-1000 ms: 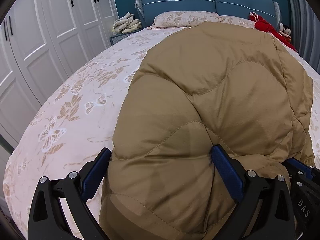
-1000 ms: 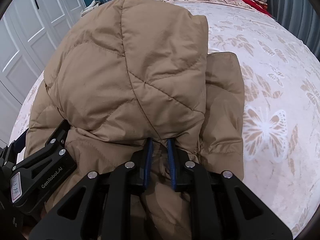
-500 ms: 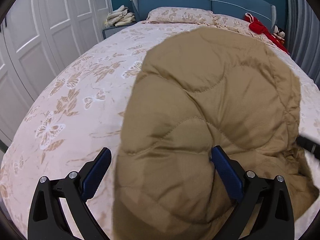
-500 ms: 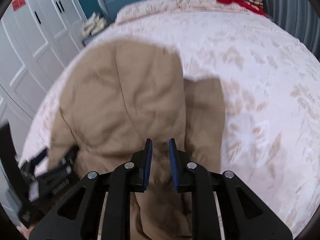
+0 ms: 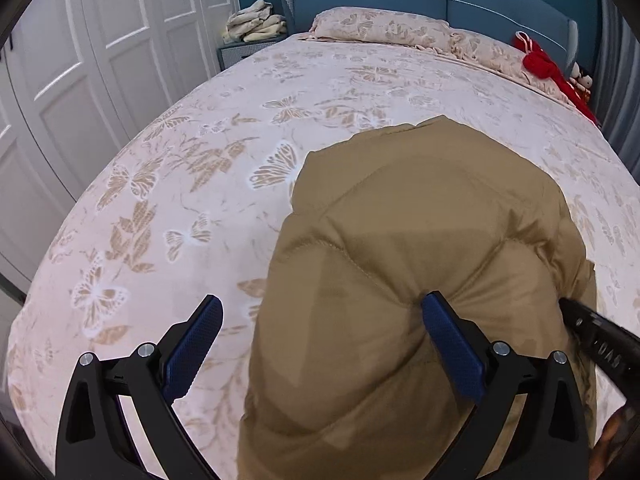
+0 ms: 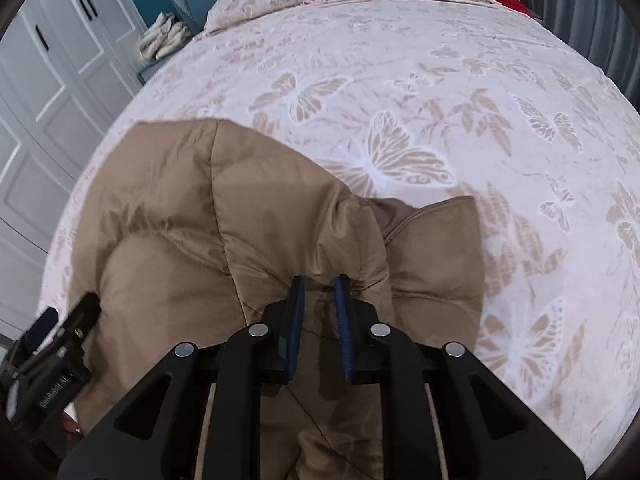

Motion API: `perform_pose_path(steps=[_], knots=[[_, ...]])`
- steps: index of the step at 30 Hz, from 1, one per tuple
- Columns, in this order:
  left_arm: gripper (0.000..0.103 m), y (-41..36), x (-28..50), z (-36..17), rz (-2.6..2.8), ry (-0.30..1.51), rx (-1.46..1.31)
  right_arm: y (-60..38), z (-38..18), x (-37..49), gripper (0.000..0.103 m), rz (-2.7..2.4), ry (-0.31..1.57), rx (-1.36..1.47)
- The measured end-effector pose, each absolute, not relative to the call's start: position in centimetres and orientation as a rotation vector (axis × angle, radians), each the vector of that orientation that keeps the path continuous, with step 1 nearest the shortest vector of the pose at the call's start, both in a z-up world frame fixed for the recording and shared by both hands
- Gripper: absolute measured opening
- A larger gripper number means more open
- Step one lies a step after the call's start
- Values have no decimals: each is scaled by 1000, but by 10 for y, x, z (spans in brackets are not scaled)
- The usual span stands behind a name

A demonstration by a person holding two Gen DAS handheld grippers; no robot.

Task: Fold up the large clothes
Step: 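Release the coat with both tools and pull them back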

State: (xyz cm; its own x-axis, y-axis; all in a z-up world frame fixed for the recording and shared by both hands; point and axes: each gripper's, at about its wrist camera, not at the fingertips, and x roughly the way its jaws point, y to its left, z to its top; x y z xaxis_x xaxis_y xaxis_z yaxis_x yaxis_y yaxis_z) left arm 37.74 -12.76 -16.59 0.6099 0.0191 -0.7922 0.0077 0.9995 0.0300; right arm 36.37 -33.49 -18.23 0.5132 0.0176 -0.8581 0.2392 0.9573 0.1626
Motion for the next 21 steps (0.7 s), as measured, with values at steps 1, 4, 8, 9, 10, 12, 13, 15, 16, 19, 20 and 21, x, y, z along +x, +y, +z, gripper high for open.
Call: perform_pose_path(steps=[1, 4, 8, 9, 10, 12, 13, 15, 16, 19, 20, 21], knots=[[98, -129, 377, -168, 10, 913, 33, -334, -187, 367, 14, -135, 1040, 262], [98, -131, 380, -176, 12, 922, 21, -331, -192, 370, 14, -138, 1061, 237], [98, -120, 375, -171, -15, 949, -54, -331, -172, 354, 15, -175, 1032, 238], [98, -116, 371, -167, -20, 952, -64, -330, -160, 339, 16, -177, 992, 241], [97, -110, 359, -159, -28, 945, -81, -327, -145, 321, 18, -170, 946, 239], [96, -98, 328, -141, -48, 897, -93, -323, -121, 282, 35, -150, 873, 234], [96, -94, 313, -134, -48, 873, -80, -319, -109, 256, 52, -144, 840, 227], [96, -88, 282, -120, -37, 826, -49, -310, -97, 218, 58, -121, 807, 202], [97, -85, 262, -112, -37, 808, -39, -303, -92, 192, 59, -130, 799, 173], [97, -80, 209, -96, -36, 782, -21, -291, -84, 143, 67, -153, 768, 132], [97, -81, 189, -92, -34, 775, 0, -287, -82, 124, 71, -167, 760, 122], [97, -82, 173, -88, -27, 773, 14, -283, -80, 107, 73, -171, 755, 124]])
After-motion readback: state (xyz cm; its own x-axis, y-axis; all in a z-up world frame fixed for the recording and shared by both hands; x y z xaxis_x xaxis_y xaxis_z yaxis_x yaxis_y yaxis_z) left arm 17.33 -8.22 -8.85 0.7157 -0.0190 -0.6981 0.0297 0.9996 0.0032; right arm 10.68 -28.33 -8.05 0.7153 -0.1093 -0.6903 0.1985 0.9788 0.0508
